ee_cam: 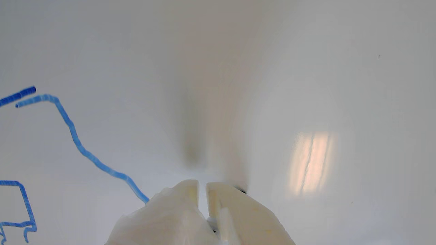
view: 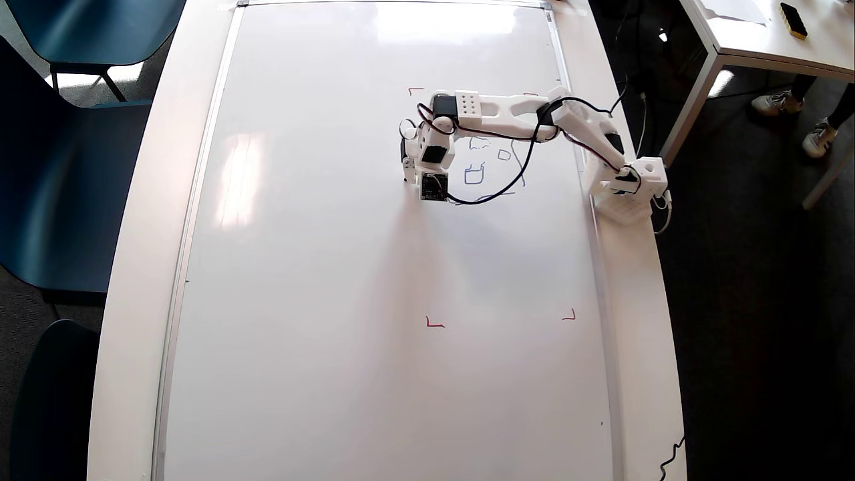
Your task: Draw on a whiteboard a robot head using a pen attached to the gripper
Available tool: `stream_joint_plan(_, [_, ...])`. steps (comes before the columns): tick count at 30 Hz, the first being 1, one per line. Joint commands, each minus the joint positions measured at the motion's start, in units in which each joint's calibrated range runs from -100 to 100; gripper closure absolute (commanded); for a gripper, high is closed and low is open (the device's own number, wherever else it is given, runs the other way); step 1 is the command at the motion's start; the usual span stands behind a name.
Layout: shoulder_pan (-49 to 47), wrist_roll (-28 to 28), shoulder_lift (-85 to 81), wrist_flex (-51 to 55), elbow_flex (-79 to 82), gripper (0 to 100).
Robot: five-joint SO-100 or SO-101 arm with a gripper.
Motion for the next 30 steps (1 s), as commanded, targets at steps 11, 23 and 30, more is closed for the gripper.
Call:
stream_joint_plan(11, [3.2, -0.2, 0.6, -0.6, -0.3, 99])
stream_joint_plan(23, [6.7, 0.1, -0.1, -1.2, -0.1, 99])
stream_joint_plan(30, [6.7, 0.1, -3.2, -1.1, 3.8, 99])
